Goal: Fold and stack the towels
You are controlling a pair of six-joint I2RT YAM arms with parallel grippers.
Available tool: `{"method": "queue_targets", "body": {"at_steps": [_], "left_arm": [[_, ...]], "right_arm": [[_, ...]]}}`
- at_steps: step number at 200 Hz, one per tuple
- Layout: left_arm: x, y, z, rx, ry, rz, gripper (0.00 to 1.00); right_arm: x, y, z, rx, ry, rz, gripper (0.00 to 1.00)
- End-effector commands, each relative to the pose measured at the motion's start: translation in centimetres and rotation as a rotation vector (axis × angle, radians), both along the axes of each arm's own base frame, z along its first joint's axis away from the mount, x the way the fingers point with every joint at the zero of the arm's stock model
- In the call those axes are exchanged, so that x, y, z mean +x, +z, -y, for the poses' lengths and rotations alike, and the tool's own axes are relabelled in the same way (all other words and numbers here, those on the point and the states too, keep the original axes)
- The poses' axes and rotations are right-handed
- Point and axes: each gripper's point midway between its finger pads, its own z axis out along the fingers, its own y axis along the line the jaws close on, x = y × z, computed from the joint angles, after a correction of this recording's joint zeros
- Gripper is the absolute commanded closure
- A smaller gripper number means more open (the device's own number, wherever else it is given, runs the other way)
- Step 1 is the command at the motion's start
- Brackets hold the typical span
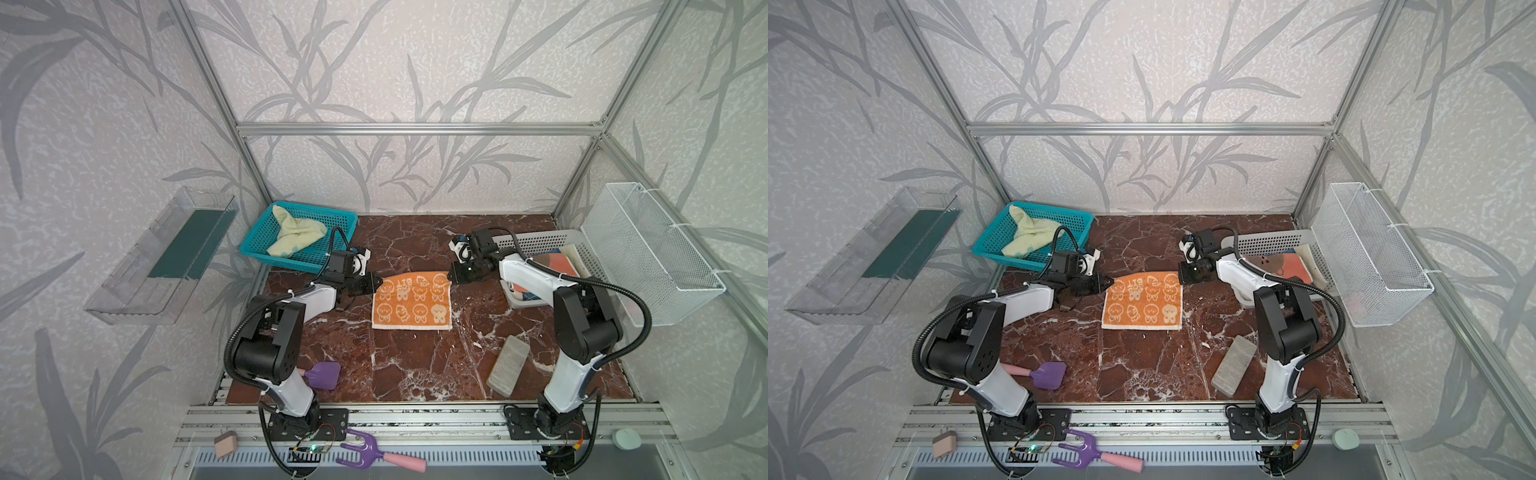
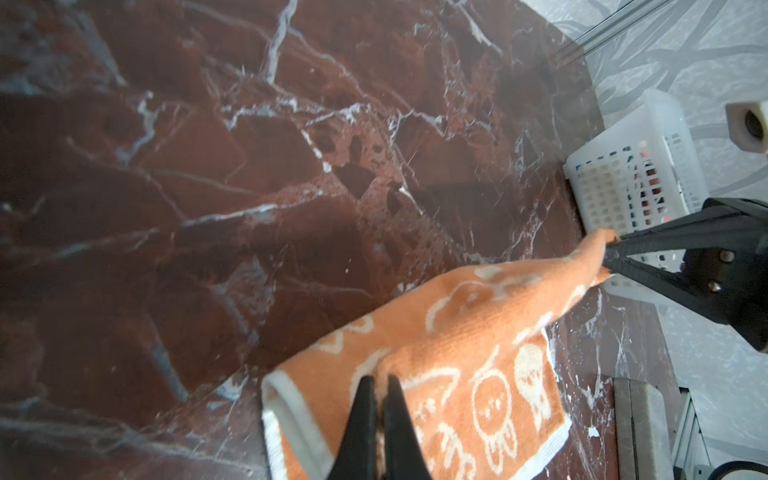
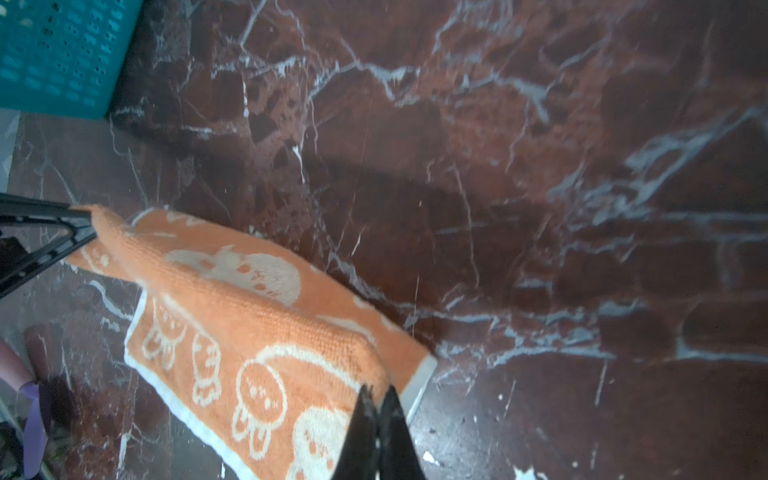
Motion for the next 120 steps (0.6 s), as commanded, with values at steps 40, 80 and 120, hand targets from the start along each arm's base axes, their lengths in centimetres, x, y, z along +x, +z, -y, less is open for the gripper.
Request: {"method": "queue_targets", "body": {"at_steps": [40, 80, 120], "left_arm": [[-0.6, 3.1, -0.6, -0.062, 0.015, 0.074, 1.0], [-2.5, 3.8, -1.2, -0.025, 0.012, 0.078, 1.0], [-4.5, 0.4, -1.4, -0.055, 0.044, 0.0, 1.0]], "right_arm": [[-1.0, 2.5, -0.5, 0.063, 0.03, 0.044, 1.0], [-2.9, 4.1, -0.1, 0.06, 0.038, 0.043, 1.0], [-5.7, -0.1, -0.4, 0.053, 0.05, -0.057, 1.0]]}}
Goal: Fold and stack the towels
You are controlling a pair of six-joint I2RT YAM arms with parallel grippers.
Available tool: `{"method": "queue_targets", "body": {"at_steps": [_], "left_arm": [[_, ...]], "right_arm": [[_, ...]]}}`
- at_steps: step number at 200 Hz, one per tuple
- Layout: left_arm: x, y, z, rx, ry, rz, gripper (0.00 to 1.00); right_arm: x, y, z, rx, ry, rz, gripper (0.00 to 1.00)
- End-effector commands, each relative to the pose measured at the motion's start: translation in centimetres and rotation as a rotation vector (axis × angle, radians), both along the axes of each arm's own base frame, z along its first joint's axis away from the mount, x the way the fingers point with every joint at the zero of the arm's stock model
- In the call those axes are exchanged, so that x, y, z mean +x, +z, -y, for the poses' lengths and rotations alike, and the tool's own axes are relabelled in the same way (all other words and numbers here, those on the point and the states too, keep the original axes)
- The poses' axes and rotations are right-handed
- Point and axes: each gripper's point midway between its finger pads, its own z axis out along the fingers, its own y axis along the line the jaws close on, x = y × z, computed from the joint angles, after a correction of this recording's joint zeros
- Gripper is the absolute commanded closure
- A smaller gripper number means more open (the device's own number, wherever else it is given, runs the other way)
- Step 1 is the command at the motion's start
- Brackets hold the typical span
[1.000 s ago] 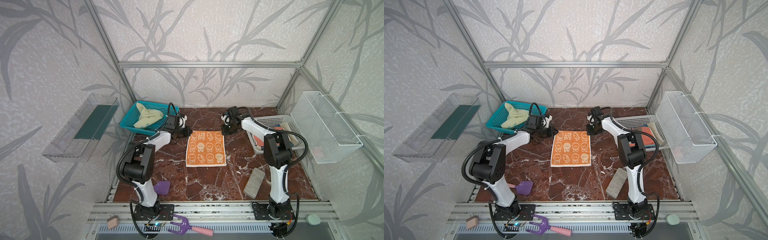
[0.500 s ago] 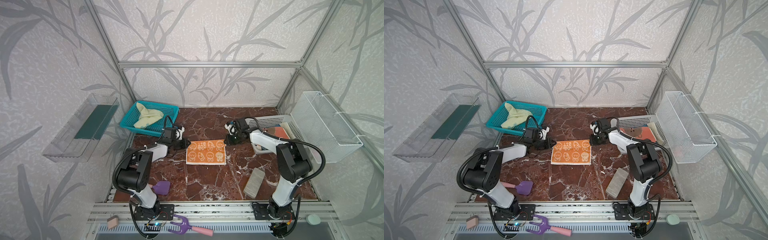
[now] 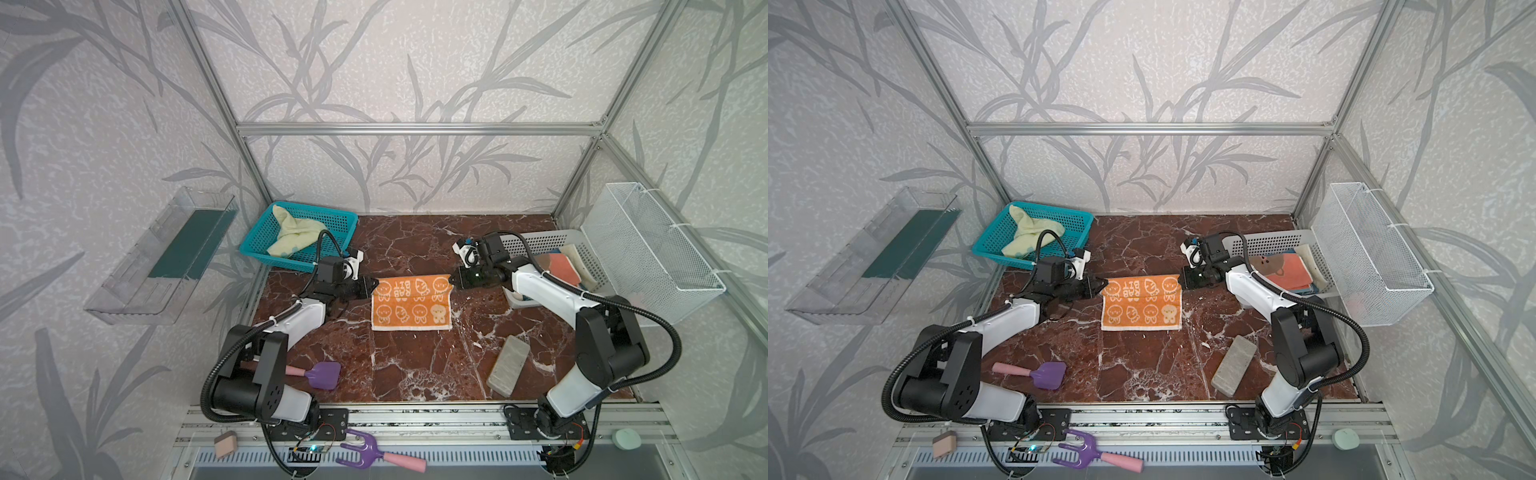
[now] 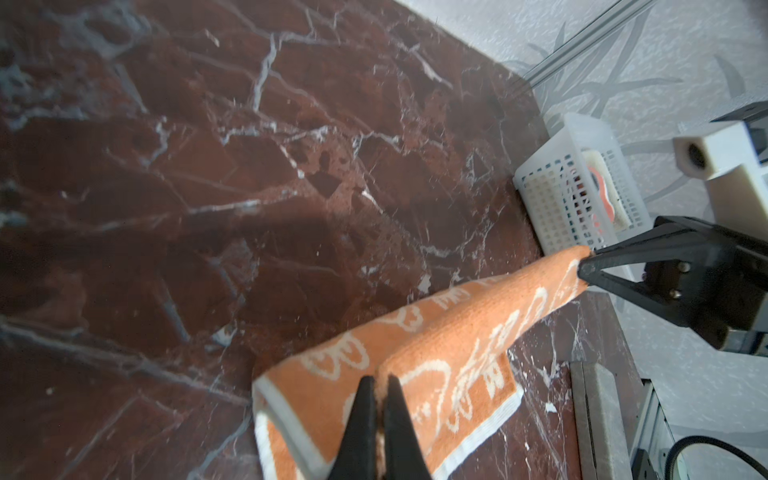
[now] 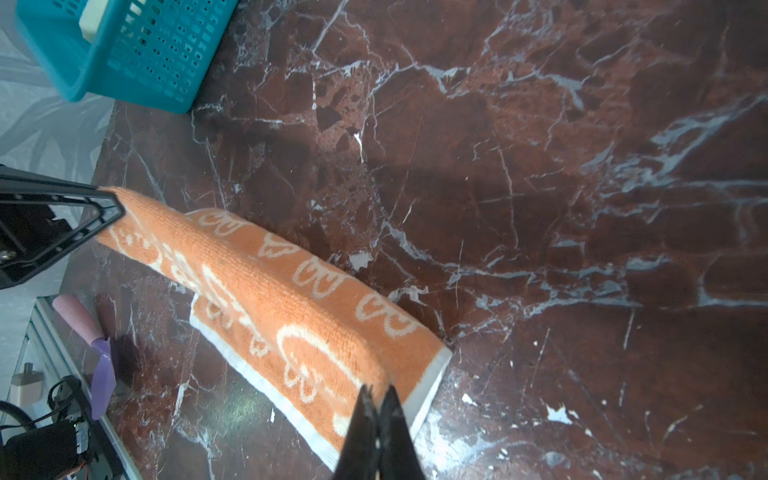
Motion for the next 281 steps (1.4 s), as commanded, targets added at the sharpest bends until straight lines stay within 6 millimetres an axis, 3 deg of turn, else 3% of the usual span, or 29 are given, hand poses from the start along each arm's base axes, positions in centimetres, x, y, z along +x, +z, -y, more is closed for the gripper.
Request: {"method": "queue_targets", "body": {"at_steps": [1, 30, 69, 74, 88, 101, 143, 172, 193, 217, 237, 259, 281], "left_arm": [[-1.5, -2.8, -0.6, -0.006, 0.033, -0.077, 1.0], [-2.6, -4.3, -0.9, -0.022, 0.059, -0.101, 1.0], [-3.3, -4.7, -1.3, 0.0, 0.068, -0.121, 1.0], [-3.4, -4.6, -1.3, 0.002, 0.068, -0.121, 0.96], [-3.8, -4.1, -1.5, 0.007, 0.072, -0.122, 0.78], [-4.5, -3.5, -1.7, 0.016, 0.068, -0.118, 0.7], [-6.9, -0.4, -3.4, 0.083, 0.107, -0.024, 0.7], [-6.7, 0.8, -4.1, 0.087, 0.153, 0.041, 0.7], [-6.0, 1.2, -2.8, 0.07, 0.109, 0.019, 0.71], [-5.6, 0.8, 0.5, 0.105, 0.012, -0.007, 0.71], [-6.3, -0.7, 3.3, 0.18, -0.08, -0.05, 0.71], [-7.2, -3.3, 4.5, 0.208, -0.107, -0.132, 0.72], [-7.7, -3.3, 7.2, 0.205, -0.151, -0.082, 0.72]], "right_arm": [[-2.5, -3.5, 0.1, -0.024, 0.009, -0.108, 1.0], [-3.7, -5.0, -0.1, -0.033, 0.015, -0.141, 1.0], [-4.2, -4.7, 0.0, -0.048, 0.04, -0.136, 1.0], [-4.2, -4.6, 0.0, -0.05, 0.044, -0.135, 1.0], [-4.9, -4.1, 0.0, -0.047, 0.068, -0.138, 0.88], [-5.9, -3.2, -0.2, -0.024, 0.109, -0.137, 0.78], [-9.6, -0.6, 0.8, -0.021, 0.182, -0.091, 0.63], [-9.2, 0.1, 2.3, -0.061, 0.092, -0.026, 0.6], [-7.5, 0.1, 2.5, -0.09, 0.019, -0.039, 0.6], [-6.5, -1.4, 1.7, -0.1, -0.02, -0.177, 0.57], [-6.3, -3.9, 1.4, -0.147, -0.054, -0.284, 0.52], [-6.4, -6.3, 0.7, -0.16, -0.084, -0.364, 0.47], [-7.0, -8.3, 0.2, -0.179, -0.123, -0.427, 0.36]]}}
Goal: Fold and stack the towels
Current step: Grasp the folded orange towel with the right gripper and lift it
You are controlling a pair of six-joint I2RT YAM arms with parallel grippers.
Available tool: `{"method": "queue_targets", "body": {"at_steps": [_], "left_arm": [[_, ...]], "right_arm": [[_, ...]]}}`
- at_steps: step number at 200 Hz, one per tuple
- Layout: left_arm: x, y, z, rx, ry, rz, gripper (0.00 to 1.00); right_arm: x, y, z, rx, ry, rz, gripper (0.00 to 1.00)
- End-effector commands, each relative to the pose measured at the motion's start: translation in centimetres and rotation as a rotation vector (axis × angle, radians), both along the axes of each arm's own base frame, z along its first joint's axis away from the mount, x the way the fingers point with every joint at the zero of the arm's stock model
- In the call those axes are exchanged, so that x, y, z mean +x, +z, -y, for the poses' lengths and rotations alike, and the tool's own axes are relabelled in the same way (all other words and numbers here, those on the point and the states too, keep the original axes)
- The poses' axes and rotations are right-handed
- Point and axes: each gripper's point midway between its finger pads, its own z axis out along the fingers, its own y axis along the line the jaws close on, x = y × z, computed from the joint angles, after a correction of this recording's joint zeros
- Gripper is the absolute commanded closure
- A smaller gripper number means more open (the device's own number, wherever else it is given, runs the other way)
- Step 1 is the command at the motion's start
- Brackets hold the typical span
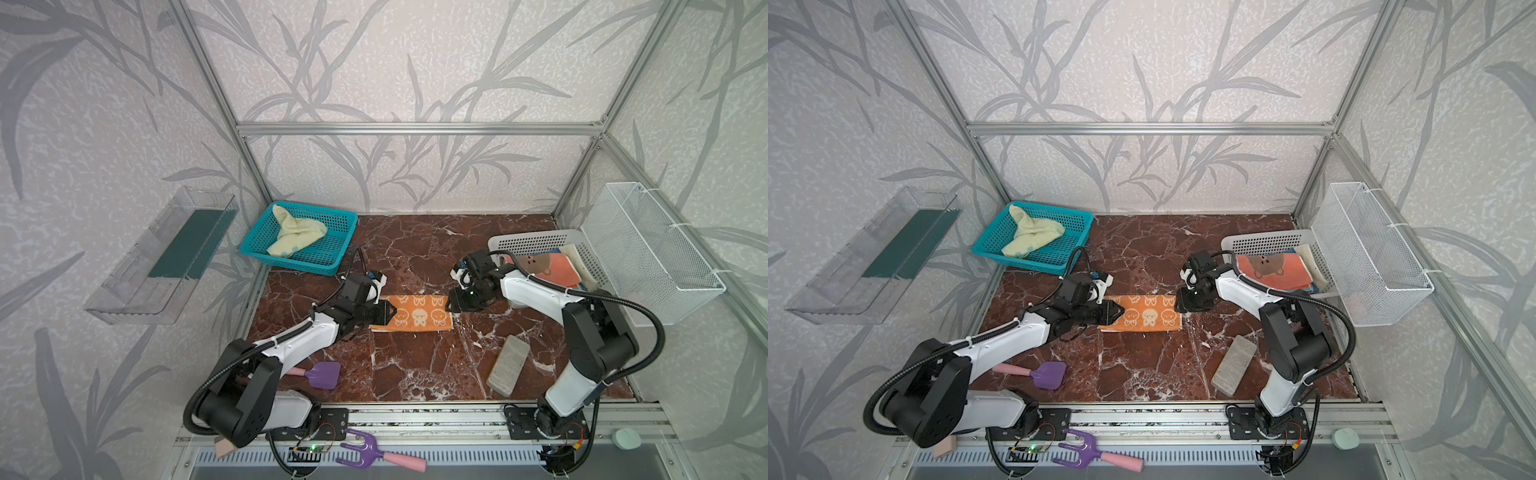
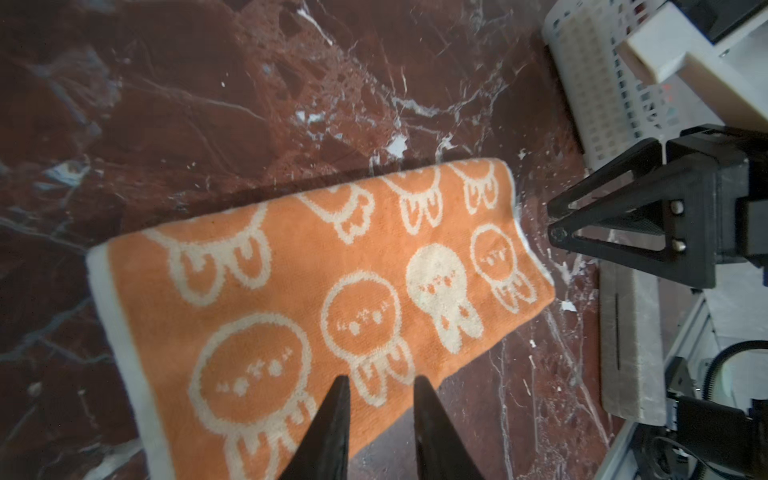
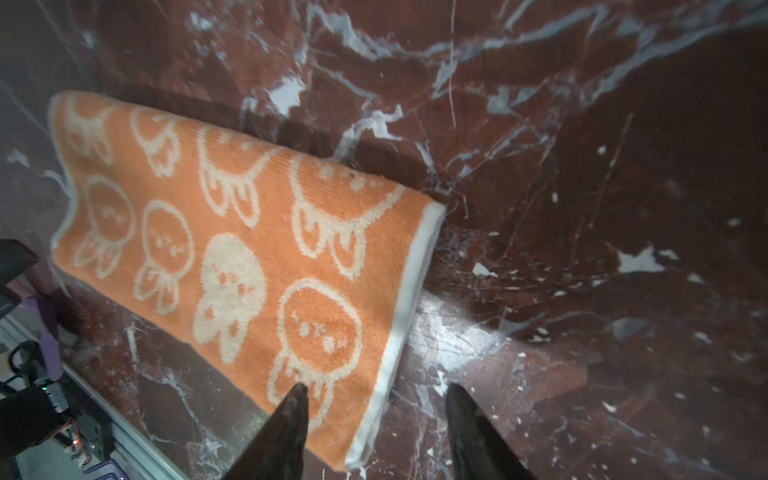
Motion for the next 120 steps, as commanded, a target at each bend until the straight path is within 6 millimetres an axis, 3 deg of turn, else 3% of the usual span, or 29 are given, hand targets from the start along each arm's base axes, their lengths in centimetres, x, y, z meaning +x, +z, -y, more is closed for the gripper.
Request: {"method": "queue_targets", "body": {"at_steps": [1, 27, 50, 70, 96, 112, 120], "left_arm": [[-0.1, -0.3, 1.6, 0.026, -0.014, 0.031, 0.72], [0.2, -0.5, 5.2, 0.019, -0.085, 0.029, 0.71], [0.3, -2.8, 7.1, -0.015, -0.089, -0.042, 0.72], [-0.1, -5.1, 7.3, -0.016, -0.072, -0.103, 0.72], [-0.8, -6.5, 7.4, -0.038, -0.064, -0.141, 0.72], [-1.1, -6.5, 7.2, -0.051, -0.059, -0.136, 0.72], [-1.1, -6.3, 7.0, -0.05, -0.057, -0.127, 0.72]], "right_arm": [[-0.9, -1.5, -0.4, -0.032, -0.068, -0.087, 0.36], [-1.4, -3.2, -1.3, -0.053, -0.083, -0.114, 0.35], [-1.4, -4.5, -3.1, 0.007, -0.081, -0.149, 0.39], [-1.0, -4.8, -4.4, 0.057, -0.078, -0.163, 0.55], [0.0, -3.9, -4.8, 0.055, -0.063, -0.123, 0.9], [0.8, -3.1, -4.6, 0.023, -0.036, -0.084, 1.0], [1.1, -2.6, -4.2, 0.0, -0.019, -0.067, 1.0]]}}
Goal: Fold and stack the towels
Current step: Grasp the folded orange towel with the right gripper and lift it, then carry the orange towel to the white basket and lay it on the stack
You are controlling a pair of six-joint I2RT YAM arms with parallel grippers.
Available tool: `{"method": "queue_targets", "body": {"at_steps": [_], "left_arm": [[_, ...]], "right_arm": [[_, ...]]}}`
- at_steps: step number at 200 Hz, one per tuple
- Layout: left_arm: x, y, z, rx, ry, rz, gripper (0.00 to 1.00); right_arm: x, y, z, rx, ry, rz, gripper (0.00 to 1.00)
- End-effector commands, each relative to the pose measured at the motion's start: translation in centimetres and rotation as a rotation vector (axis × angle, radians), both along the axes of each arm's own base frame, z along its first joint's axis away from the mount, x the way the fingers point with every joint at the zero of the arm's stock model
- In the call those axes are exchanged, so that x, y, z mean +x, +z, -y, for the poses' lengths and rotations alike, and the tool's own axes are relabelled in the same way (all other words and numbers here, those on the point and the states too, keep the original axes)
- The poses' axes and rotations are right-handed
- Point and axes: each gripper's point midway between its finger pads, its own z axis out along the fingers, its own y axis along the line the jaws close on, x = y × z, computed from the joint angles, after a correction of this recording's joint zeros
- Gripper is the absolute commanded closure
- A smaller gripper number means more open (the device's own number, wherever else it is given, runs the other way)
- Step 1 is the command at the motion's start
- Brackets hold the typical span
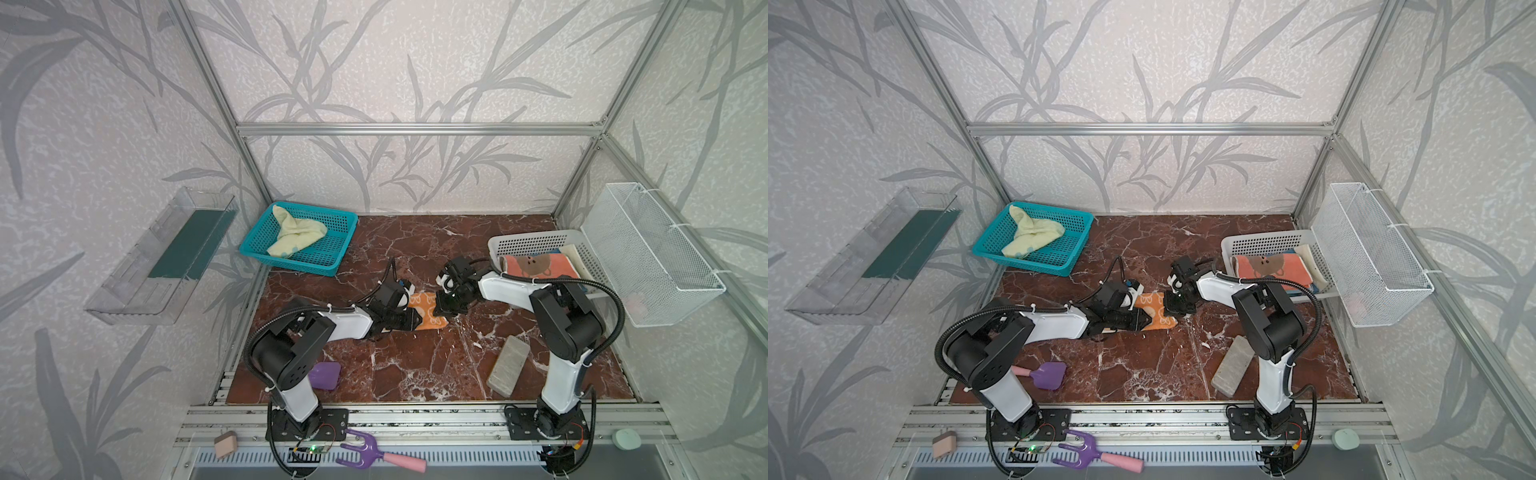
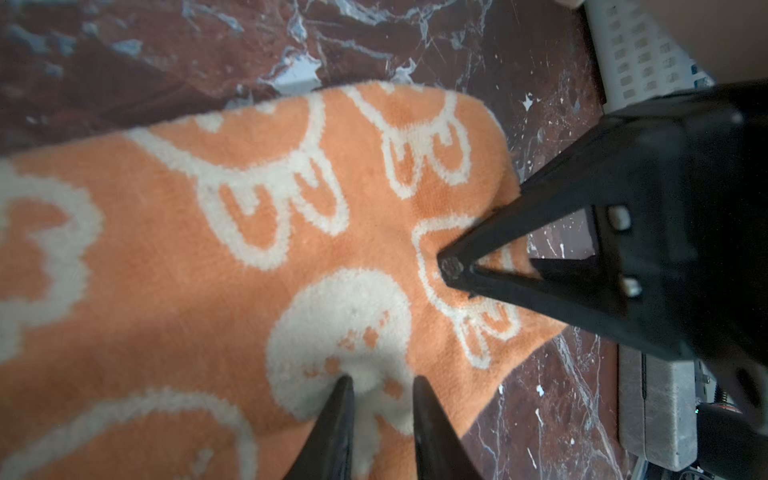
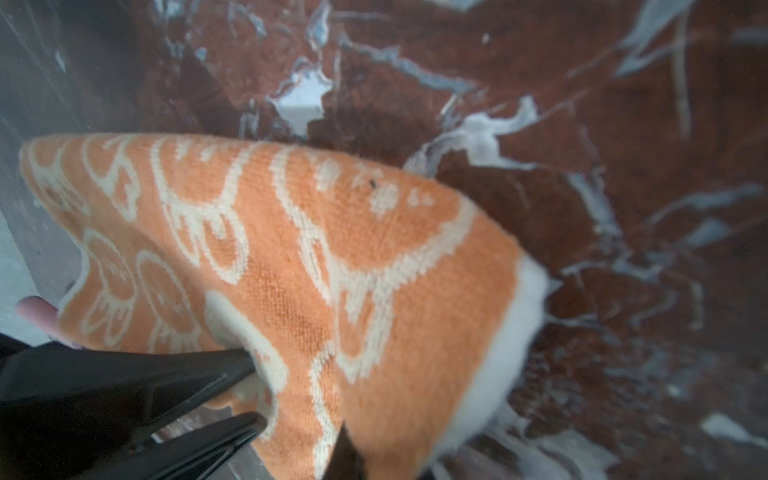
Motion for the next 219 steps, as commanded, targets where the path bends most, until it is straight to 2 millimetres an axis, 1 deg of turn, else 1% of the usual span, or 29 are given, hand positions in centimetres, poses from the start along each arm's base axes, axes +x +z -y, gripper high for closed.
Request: {"method": "queue_targets", "body": {"at_steps": [1, 9, 19, 29, 38, 53, 62, 75, 78, 80, 82, 86, 99, 106, 119, 135, 144, 153, 161, 164, 168, 179, 196, 219], "left_arm": [[-1.4, -1.6, -0.8, 0.01, 0.022, -0.051, 0.72], [-1.4, -1.0, -1.0, 0.009, 0.023, -0.035, 0.72], [-1.4, -0.1, -1.3, 0.01, 0.026, -0.006, 0.72], [-1.3, 1.0, -1.7, 0.017, 0.026, 0.028, 0.72], [-1.2, 2.0, -2.2, 0.039, 0.025, 0.061, 0.72], [-1.1, 2.6, -3.4, 0.101, 0.029, 0.104, 0.72], [-1.0, 2.8, -3.9, 0.136, 0.023, 0.126, 0.72], [-1.1, 2.7, -4.4, 0.173, 0.008, 0.139, 0.72], [-1.2, 2.6, -4.5, 0.179, 0.002, 0.138, 0.72], [-1.1, 2.6, -4.5, 0.183, 0.001, 0.139, 0.72], [-1.2, 2.5, -4.6, 0.186, 0.001, 0.138, 0.72], [-1.2, 2.4, -4.6, 0.193, -0.003, 0.136, 0.72], [-1.3, 2.1, -4.7, 0.199, -0.007, 0.129, 0.72], [-1.3, 2.0, -4.6, 0.193, -0.009, 0.126, 0.72], [-1.3, 1.7, -4.4, 0.183, -0.011, 0.118, 0.72], [-1.6, 1.2, -4.2, 0.174, -0.017, 0.098, 0.72], [-1.8, 0.9, -4.3, 0.176, -0.019, 0.088, 0.72], [-2.1, 0.6, -4.5, 0.171, -0.016, 0.082, 0.72], [-2.4, 0.4, -4.7, 0.169, -0.009, 0.079, 0.72], [-2.5, 0.3, -4.8, 0.168, -0.009, 0.079, 0.72], [-2.6, 0.2, -4.9, 0.169, -0.004, 0.078, 0.72], [-3.0, -0.1, -5.4, 0.172, 0.005, 0.075, 0.72], [-3.4, -0.3, -6.0, 0.181, 0.018, 0.074, 0.72], [-3.6, -0.3, -6.5, 0.186, 0.037, 0.079, 0.72]], "right_arm": [[0.2, -0.1, 0.9, -0.084, 0.041, 0.012, 1.0], [0.4, 0.5, 1.0, -0.106, 0.066, 0.033, 1.0], [0.6, 1.6, 1.7, -0.148, 0.099, 0.056, 1.0], [0.9, 3.2, 2.6, -0.197, 0.136, 0.093, 1.0], [1.3, 5.0, 3.8, -0.25, 0.171, 0.143, 1.0], [1.9, 8.4, 5.4, -0.282, 0.252, 0.222, 1.0], [2.1, 10.3, 7.6, -0.34, 0.27, 0.239, 1.0], [2.6, 13.2, 11.6, -0.453, 0.256, 0.263, 1.0], [2.7, 13.5, 12.5, -0.482, 0.252, 0.261, 1.0], [2.9, 13.8, 13.2, -0.502, 0.244, 0.26, 1.0], [2.9, 14.8, 13.7, -0.513, 0.234, 0.279, 1.0], [3.1, 15.9, 15.2, -0.554, 0.209, 0.298, 1.0], [3.7, 18.2, 19.4, -0.66, 0.124, 0.334, 1.0], [4.1, 18.9, 21.0, -0.68, 0.077, 0.354, 1.0], [4.8, 18.6, 23.9, -0.696, -0.004, 0.375, 1.0], [5.1, 16.1, 27.3, -0.75, -0.099, 0.314, 1.0], [5.1, 14.5, 28.5, -0.77, -0.122, 0.264, 1.0], [5.1, 13.0, 28.6, -0.765, -0.117, 0.218, 1.0], [5.0, 11.8, 28.0, -0.734, -0.101, 0.174, 1.0], [4.9, 11.7, 27.5, -0.708, -0.096, 0.165, 1.0], [4.9, 10.5, 26.9, -0.679, -0.081, 0.126, 1.0], [5.0, 9.1, 25.1, -0.616, -0.052, 0.107, 1.0], [5.1, 7.8, 22.3, -0.558, -0.006, 0.115, 1.0], [5.4, 7.0, 18.2, -0.484, 0.034, 0.127, 1.0]]}}
